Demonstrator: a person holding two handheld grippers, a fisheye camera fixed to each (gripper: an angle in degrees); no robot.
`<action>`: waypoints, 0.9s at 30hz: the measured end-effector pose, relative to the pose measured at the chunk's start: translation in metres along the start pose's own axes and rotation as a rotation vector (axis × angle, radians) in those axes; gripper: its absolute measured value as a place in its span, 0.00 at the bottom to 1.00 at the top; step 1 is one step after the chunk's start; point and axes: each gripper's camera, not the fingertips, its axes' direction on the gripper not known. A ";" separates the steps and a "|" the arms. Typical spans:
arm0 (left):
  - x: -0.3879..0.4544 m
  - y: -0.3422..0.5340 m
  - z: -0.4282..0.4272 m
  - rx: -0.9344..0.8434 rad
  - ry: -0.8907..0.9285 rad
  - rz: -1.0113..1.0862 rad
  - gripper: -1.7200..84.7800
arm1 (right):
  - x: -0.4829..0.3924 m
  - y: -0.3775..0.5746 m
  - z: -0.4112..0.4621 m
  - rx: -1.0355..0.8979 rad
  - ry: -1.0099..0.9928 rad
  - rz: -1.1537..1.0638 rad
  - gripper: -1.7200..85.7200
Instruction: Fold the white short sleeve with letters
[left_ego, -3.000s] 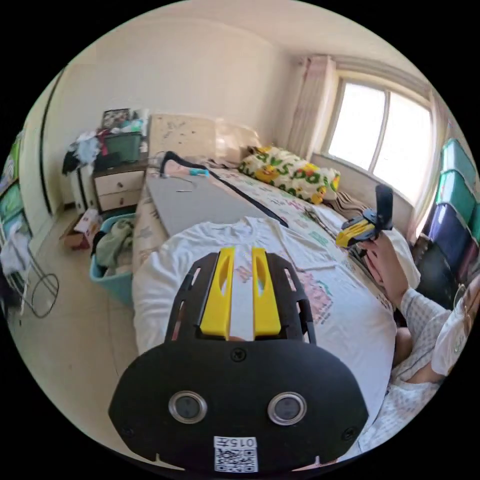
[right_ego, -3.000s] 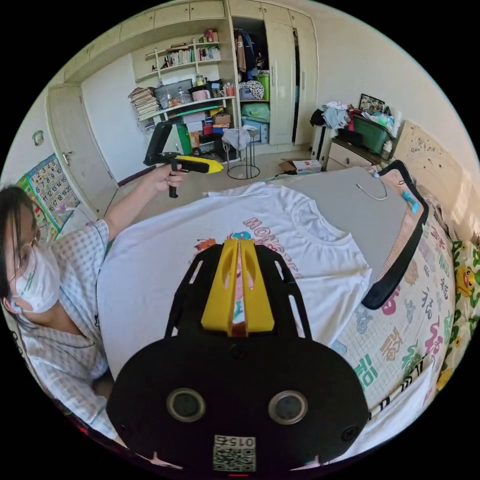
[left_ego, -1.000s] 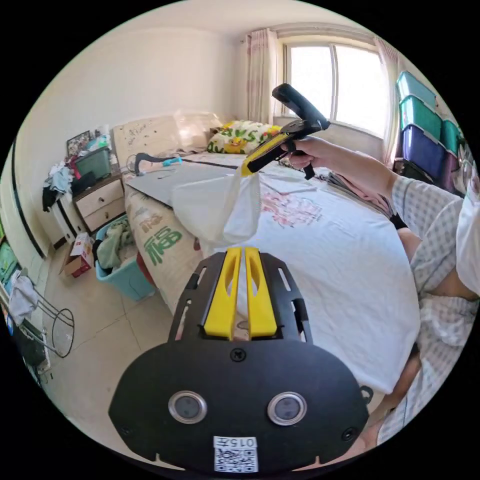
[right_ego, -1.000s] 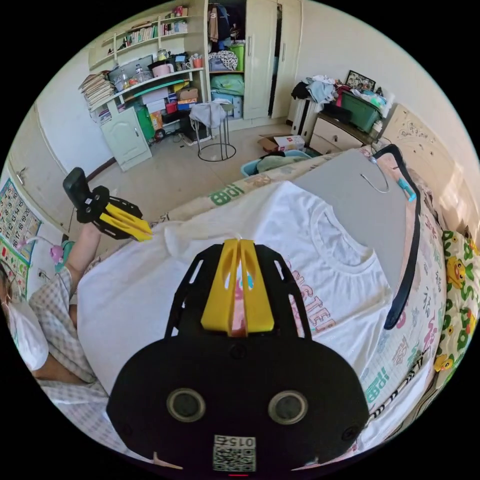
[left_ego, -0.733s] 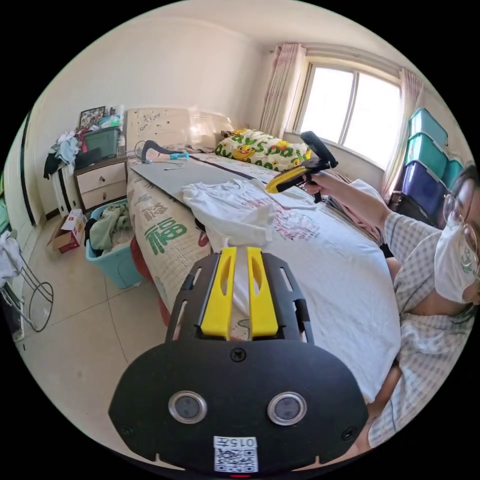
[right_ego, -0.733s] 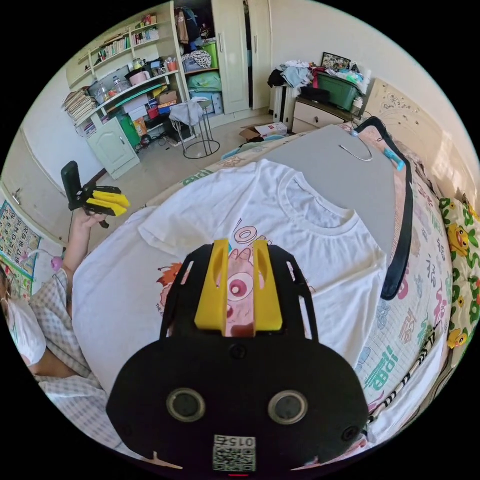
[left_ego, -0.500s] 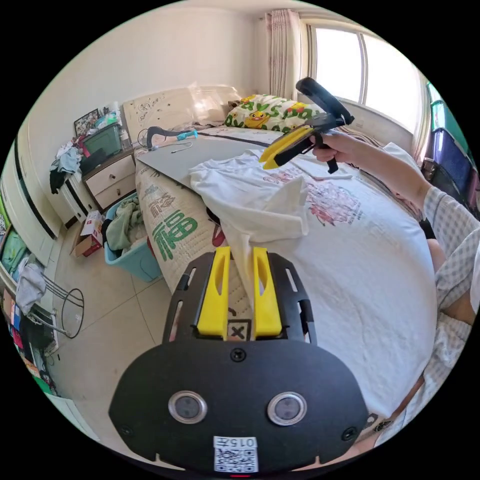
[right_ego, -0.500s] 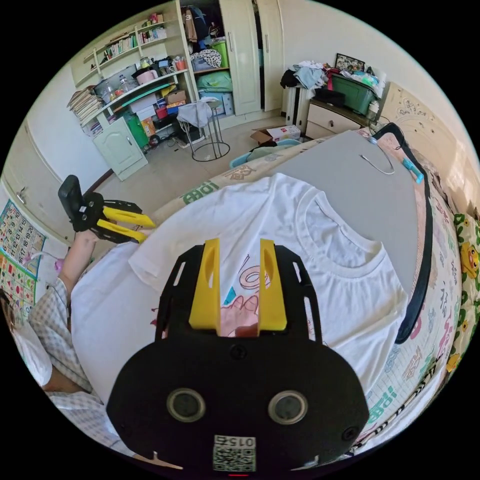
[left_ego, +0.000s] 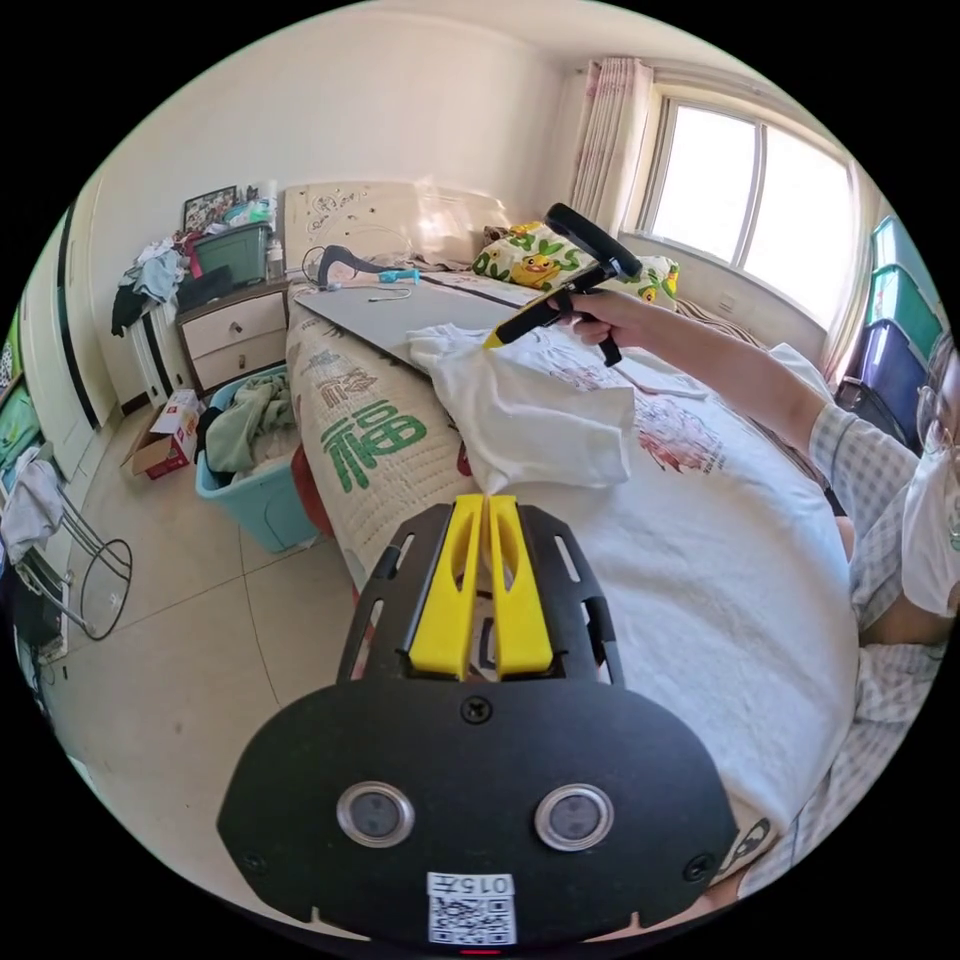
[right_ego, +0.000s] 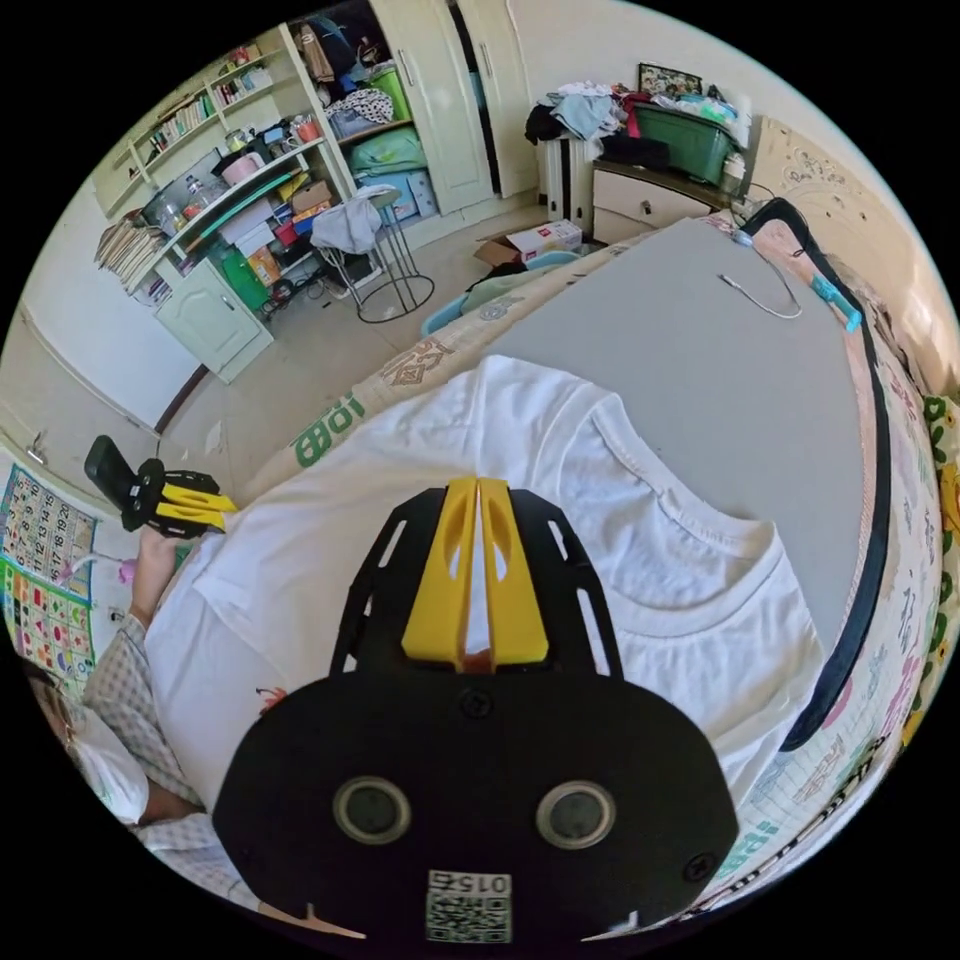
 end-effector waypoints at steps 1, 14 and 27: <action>0.001 -0.001 -0.001 -0.003 -0.008 -0.007 0.04 | 0.000 0.008 -0.011 0.031 0.029 -0.009 0.03; 0.082 -0.049 -0.020 0.017 -0.010 0.246 0.11 | -0.086 0.114 -0.053 -0.131 -0.041 -0.518 0.12; 0.092 -0.051 -0.048 0.027 -0.092 0.281 0.07 | -0.052 0.170 -0.096 -0.127 0.048 -0.438 0.05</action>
